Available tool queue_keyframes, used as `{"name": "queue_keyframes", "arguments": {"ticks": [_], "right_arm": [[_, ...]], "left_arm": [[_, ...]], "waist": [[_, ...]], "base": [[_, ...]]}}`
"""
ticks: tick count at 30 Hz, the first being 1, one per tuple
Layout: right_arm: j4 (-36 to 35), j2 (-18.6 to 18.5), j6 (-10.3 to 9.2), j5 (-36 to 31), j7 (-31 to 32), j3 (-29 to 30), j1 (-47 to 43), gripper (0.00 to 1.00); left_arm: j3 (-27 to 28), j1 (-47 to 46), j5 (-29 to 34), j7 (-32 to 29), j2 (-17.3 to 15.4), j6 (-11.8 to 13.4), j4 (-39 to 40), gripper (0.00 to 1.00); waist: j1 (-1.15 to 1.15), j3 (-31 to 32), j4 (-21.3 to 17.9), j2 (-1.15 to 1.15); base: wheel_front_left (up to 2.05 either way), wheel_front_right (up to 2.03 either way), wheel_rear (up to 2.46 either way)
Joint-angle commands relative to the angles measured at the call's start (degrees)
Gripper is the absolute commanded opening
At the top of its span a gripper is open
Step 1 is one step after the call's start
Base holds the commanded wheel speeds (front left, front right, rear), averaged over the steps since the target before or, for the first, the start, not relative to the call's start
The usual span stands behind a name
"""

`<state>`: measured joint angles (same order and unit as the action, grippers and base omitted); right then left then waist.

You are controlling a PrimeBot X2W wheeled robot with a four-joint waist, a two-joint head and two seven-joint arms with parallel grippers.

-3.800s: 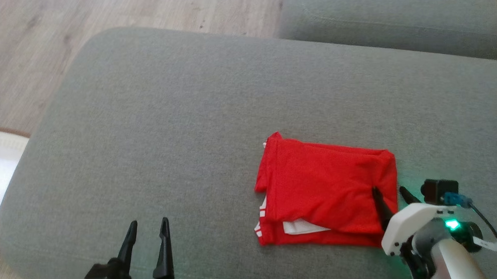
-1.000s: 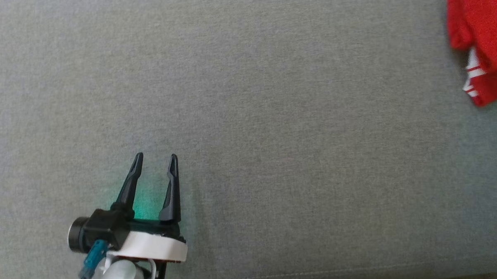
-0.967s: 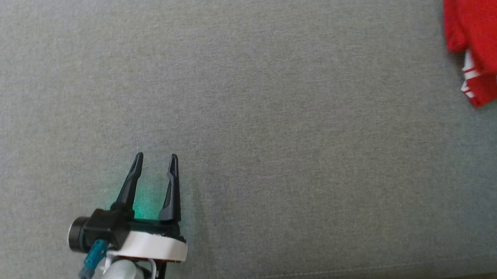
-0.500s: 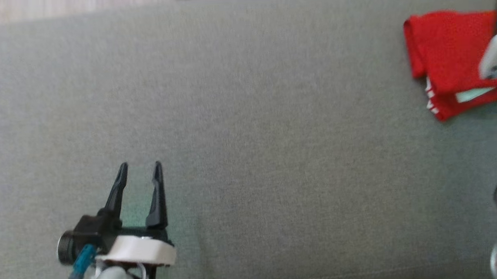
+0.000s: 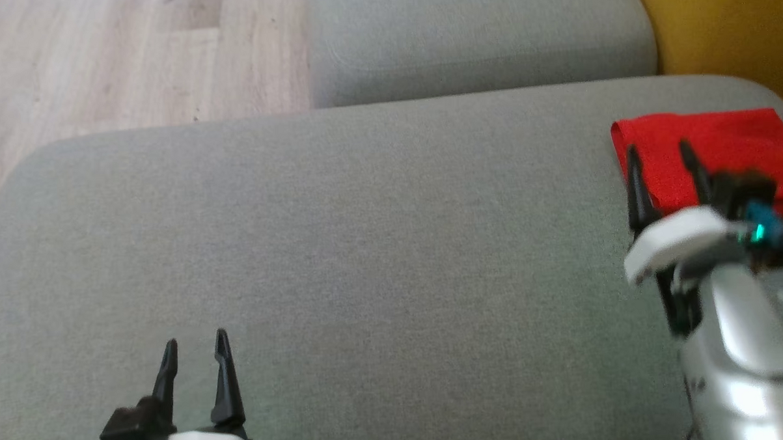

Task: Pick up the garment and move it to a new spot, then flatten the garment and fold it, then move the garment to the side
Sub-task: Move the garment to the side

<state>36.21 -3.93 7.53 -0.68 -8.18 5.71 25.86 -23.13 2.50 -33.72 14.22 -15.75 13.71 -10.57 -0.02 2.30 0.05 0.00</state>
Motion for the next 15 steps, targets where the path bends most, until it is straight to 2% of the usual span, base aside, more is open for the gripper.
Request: {"name": "queue_keyframes", "arguments": {"ticks": [1, 7, 15], "right_arm": [[-3.17, 0.72, -0.04, 0.24, -1.26, -1.89, -0.16, 1.00], [-9.90, 1.02, -0.04, 3.47, -3.03, -4.36, -10.39, 1.00], [-18.38, 1.04, -0.04, 5.76, -3.59, -4.24, -21.59, 1.00]], "left_arm": [[2.84, -1.54, -0.15, 0.73, -0.27, 0.39, 1.41, 1.00], [3.19, 0.87, -0.30, 0.76, 0.62, -0.08, 1.15, 1.00], [3.50, 2.31, -0.31, 0.77, 2.24, -1.03, 1.37, 1.00]], "waist": [[0.02, 0.95, 0.63, 0.00], [0.02, 2.37, 1.07, 0.00], [0.02, 3.30, 1.72, 0.00]], "base": [[0.00, 0.00, 0.00], [0.00, 0.00, 0.00], [0.00, 0.00, 0.00]]}}
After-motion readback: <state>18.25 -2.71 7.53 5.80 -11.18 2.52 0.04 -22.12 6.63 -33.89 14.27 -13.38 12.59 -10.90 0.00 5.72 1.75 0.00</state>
